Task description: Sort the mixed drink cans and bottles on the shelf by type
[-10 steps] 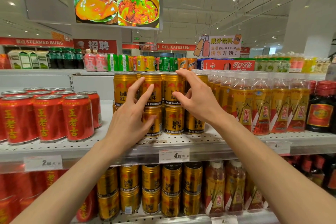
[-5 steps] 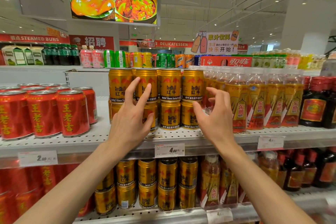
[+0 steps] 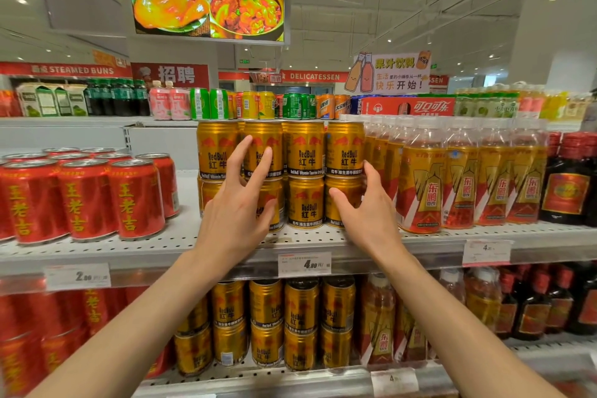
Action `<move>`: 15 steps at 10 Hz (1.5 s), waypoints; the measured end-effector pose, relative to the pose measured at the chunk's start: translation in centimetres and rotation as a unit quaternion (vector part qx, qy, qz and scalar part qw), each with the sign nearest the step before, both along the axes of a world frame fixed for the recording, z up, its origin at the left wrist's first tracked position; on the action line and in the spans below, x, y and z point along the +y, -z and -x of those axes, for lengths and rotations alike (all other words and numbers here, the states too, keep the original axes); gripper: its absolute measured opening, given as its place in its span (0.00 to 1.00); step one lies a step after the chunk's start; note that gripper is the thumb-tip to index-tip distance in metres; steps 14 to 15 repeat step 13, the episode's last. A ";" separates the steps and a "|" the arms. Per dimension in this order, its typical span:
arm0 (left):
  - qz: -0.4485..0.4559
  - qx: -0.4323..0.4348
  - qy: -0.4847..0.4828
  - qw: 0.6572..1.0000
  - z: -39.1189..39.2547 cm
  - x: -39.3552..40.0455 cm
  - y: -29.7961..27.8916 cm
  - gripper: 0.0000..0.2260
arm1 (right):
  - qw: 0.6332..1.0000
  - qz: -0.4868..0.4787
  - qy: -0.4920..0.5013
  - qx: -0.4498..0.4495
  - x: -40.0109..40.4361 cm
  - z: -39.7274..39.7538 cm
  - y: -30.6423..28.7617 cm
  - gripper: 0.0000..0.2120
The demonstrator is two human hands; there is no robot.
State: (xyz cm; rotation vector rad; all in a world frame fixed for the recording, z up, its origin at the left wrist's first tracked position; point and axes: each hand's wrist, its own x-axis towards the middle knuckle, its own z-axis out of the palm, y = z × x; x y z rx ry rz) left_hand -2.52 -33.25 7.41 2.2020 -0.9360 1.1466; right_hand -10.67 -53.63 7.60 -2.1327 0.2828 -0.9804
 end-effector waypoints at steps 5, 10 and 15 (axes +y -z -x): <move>0.002 0.001 0.002 1.000 0.0 0.0 0.3 0.37 | 1.000 0.016 0.014 0.001 0.0 -0.1 0.5 0.38; 0.046 0.022 0.082 0.995 0.4 0.6 1.4 0.30 | 0.997 0.049 0.037 0.052 0.6 0.9 1.8 0.42; 0.048 0.077 0.085 0.992 3.3 3.1 3.9 0.26 | 0.982 0.171 0.073 -0.006 2.2 4.1 4.3 0.33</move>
